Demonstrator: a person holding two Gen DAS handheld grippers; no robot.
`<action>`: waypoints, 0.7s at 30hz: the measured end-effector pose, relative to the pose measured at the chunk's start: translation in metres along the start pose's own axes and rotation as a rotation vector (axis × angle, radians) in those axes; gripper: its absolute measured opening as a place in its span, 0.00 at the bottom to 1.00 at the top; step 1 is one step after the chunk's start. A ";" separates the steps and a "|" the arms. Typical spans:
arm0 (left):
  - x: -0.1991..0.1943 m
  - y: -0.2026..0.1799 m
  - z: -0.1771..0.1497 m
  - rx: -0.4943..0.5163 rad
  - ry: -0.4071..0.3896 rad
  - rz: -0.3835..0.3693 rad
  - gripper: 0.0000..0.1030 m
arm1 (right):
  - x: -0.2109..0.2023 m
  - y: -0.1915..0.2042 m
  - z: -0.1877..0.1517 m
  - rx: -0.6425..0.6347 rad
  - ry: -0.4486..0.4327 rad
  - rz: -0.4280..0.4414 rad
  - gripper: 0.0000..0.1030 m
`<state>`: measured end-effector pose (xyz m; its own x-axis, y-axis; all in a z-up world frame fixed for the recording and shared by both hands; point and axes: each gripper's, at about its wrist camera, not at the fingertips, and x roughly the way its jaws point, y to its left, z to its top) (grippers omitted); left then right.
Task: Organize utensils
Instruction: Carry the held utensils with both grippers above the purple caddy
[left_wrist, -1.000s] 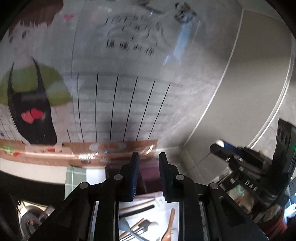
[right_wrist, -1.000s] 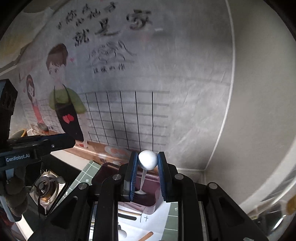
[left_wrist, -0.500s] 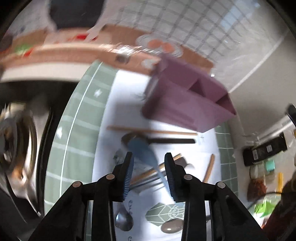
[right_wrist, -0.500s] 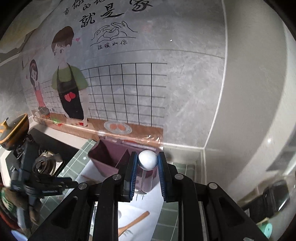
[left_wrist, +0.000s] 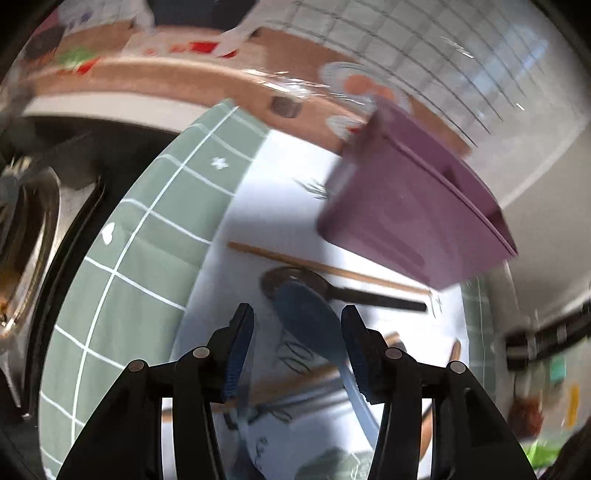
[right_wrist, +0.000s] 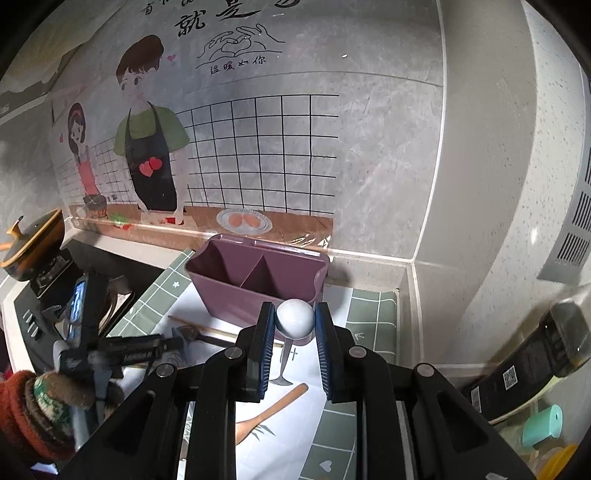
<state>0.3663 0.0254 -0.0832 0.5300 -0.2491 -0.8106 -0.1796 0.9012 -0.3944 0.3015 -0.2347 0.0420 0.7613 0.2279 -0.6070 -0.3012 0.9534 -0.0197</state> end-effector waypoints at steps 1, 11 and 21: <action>0.005 0.000 0.002 0.000 0.016 -0.014 0.50 | 0.000 0.000 -0.002 -0.001 0.001 -0.001 0.20; 0.025 -0.039 -0.007 0.225 0.060 -0.059 0.51 | 0.023 -0.001 -0.030 0.015 0.063 -0.021 0.20; 0.034 -0.044 0.005 0.126 0.067 0.035 0.57 | 0.037 -0.008 -0.047 0.057 0.087 -0.050 0.20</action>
<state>0.3967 -0.0212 -0.0908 0.4677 -0.2360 -0.8518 -0.0897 0.9461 -0.3113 0.3051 -0.2431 -0.0173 0.7207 0.1645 -0.6734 -0.2292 0.9734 -0.0075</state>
